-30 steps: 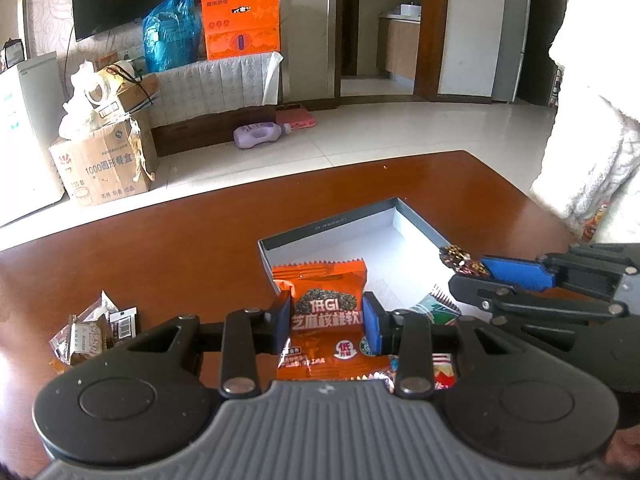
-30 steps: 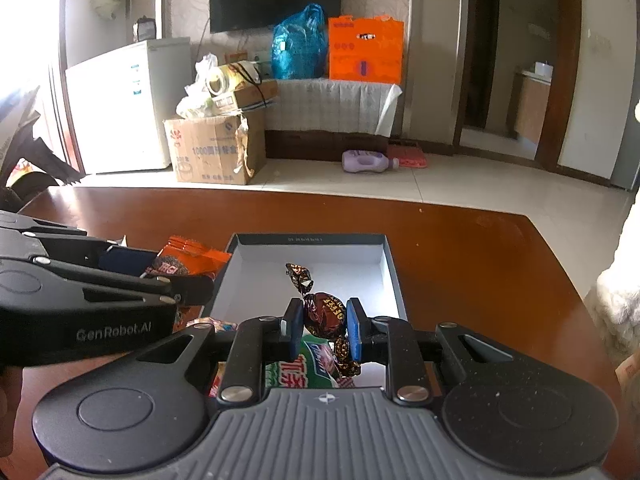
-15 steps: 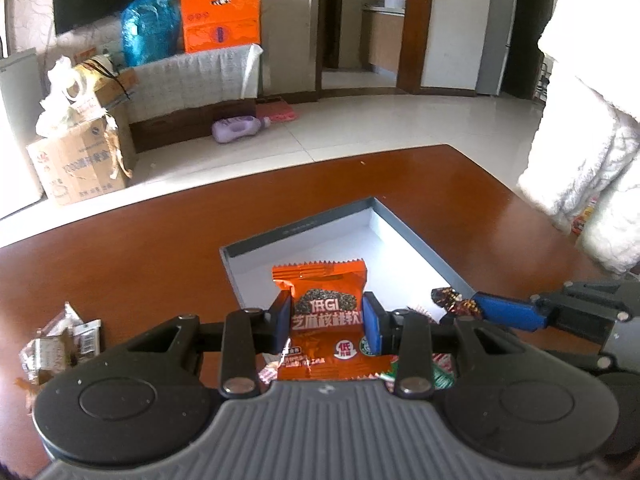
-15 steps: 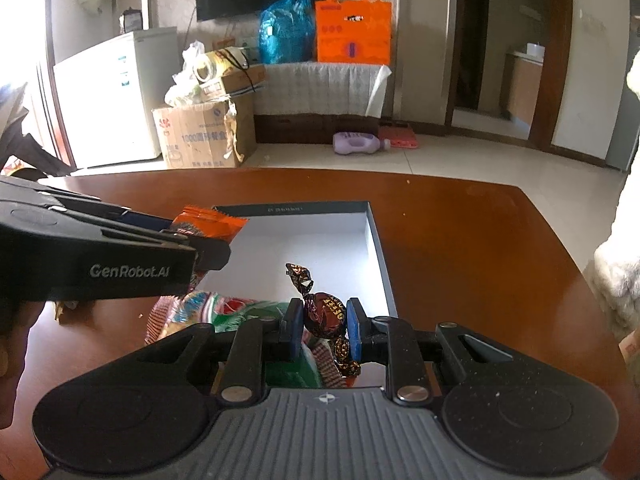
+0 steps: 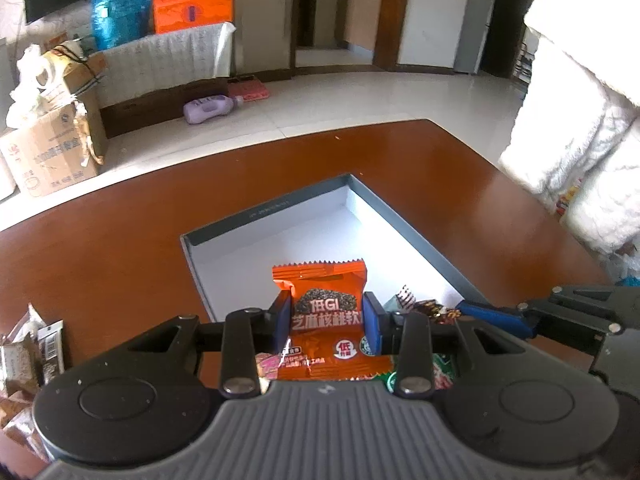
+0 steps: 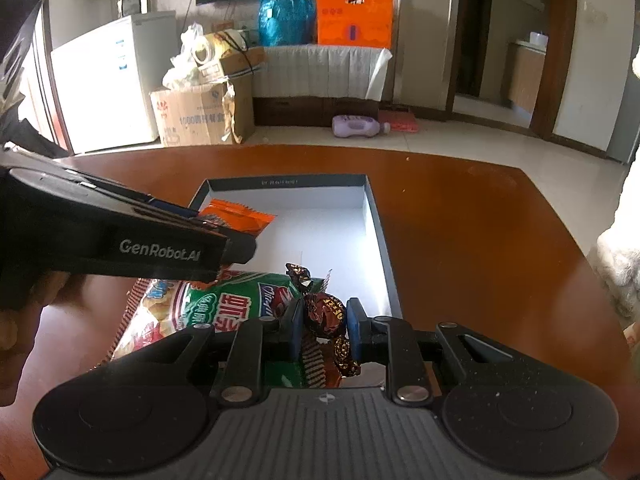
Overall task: Organize snacks
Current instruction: 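Open the left tool to drop the TIGI packet while the right tool releases the chocolate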
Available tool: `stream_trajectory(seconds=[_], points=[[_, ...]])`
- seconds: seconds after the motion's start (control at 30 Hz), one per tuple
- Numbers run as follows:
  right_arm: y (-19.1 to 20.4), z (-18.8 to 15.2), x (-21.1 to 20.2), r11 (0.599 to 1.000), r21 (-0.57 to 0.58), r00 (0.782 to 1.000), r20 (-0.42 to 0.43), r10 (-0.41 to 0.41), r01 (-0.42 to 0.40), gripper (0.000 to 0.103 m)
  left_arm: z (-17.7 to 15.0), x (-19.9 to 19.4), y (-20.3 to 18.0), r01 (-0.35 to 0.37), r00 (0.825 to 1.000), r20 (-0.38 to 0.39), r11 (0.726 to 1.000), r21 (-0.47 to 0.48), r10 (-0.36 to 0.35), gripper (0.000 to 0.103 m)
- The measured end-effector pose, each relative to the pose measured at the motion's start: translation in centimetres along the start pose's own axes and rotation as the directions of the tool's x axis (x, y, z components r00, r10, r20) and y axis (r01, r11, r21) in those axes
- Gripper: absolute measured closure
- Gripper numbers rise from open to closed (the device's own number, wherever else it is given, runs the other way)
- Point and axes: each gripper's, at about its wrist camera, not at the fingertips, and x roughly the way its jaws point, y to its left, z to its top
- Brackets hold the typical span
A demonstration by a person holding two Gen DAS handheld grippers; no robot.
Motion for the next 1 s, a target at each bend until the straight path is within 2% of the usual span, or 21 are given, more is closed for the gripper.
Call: stream_trajectory(seconds=[0.3,0.43,0.67,0.83,1.0], points=[[-0.3,0.2,0.2,1.0,0.004,1.0,-0.004,-0.003,0.003,0.078,0.8,1.2,-0.2,0.013,1.0,-0.017,1.0,0.011,-0.013,0.068],[-0.3,0.1,0.2,1.0,0.005,1.0,-0.003,-0.005,0.005,0.077,0.9,1.5,-0.4,0.018,0.999,-0.032,1.0,0.013,-0.017,0.064],[-0.6,0.3,0.0,1.0,0.01,1.0,0.01,-0.007,0.007,0.077,1.4,1.5,-0.8,0.016,1.0,-0.019,0.999,0.027,-0.016,0.064],[-0.9,0.2,-0.3,1.0,0.015,1.0,0.02,-0.015,0.015,0.077,1.5,1.1,-0.9,0.003,1.0,-0.005,0.999,0.035,-0.002,0.064],[-0.8,0.4,-0.6,1.0,0.02,0.999,0.03,-0.019,0.018,0.077,1.5,0.7,-0.7,-0.023,1.0,0.002,0.999,0.029,0.023,0.06]])
